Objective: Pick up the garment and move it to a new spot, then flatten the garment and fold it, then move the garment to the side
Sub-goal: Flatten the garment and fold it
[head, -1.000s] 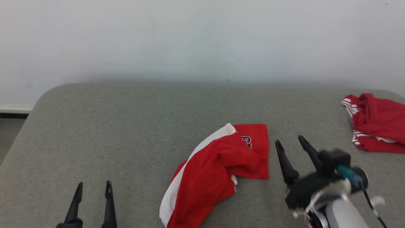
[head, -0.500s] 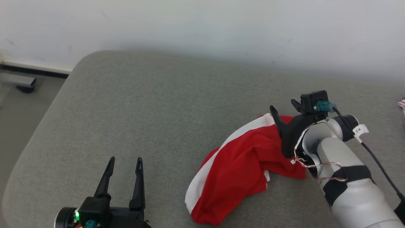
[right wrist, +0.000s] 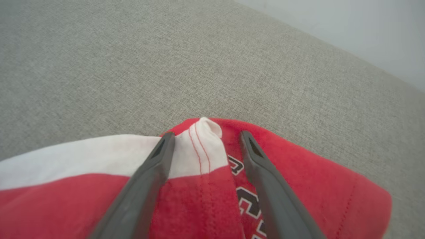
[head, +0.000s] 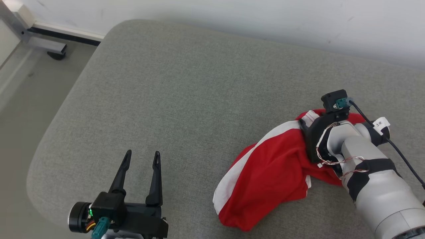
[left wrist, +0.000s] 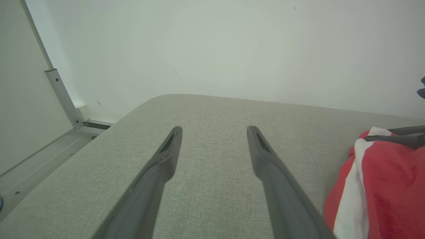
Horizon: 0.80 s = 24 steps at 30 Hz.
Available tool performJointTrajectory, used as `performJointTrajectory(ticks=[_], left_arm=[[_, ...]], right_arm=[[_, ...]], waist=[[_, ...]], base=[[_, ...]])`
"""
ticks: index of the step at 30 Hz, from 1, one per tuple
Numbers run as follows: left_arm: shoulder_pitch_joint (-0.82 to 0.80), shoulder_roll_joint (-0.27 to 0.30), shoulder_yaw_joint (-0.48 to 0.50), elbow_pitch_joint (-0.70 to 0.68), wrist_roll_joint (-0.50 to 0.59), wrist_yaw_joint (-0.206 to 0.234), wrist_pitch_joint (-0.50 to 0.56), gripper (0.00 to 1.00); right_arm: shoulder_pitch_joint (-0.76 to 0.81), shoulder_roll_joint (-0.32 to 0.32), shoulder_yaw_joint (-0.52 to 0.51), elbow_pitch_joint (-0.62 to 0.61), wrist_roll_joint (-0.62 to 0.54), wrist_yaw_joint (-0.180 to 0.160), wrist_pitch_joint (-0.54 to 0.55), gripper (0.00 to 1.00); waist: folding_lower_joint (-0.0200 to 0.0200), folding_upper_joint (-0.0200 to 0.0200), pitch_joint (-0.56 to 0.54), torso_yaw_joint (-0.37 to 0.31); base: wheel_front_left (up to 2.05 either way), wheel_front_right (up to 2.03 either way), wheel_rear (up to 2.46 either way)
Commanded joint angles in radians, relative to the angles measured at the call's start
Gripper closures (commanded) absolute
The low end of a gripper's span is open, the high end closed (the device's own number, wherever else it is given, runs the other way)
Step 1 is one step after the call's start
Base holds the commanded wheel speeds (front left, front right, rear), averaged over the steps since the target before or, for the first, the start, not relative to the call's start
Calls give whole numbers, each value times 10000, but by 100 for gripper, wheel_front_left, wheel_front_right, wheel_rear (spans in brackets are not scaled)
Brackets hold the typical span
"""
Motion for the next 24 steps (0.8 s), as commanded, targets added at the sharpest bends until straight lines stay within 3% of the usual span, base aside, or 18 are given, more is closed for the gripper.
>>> performJointTrajectory(ticks=[1, 2, 3, 11, 15, 19, 24], left_arm=[[-98, -41, 55, -50, -75, -8, -71, 0], [-92, -46, 76, -62, -65, -7, -72, 0], [-80, -50, 108, -71, -50, 0, -72, 0], [190, -68, 416, -38, 49, -26, -63, 0], [414, 59, 694, -97, 172, -59, -64, 0], [613, 114, 786, -126, 247, -109, -62, 0], [921, 101, 764, -34, 300, -161, -63, 0]], right_arm=[[-191, 20, 84, 119, 93, -28, -92, 7], [-196, 44, 139, 184, 129, -28, -168, 83], [-204, 57, 209, 241, 160, -28, -213, 100], [-399, 55, 742, 120, 428, -28, -1339, 100], [-561, -52, 908, -133, 651, -28, -2729, 100], [-24, -130, 1207, -446, 750, -28, -3665, 100], [1388, -434, 1590, -1612, 1208, -28, -4013, 100]], waist=[[-2, -2, 151, 130], [-2, -2, 156, 124], [-2, -2, 154, 107], [-2, -2, -150, -260], [-2, -2, -609, -809], [-2, -2, -936, -1287], [-2, -2, -1345, -1885]], base=[[0, 0, 0], [0, 0, 0], [0, 0, 0], [0, 0, 0], [0, 0, 0], [0, 0, 0], [0, 0, 0]])
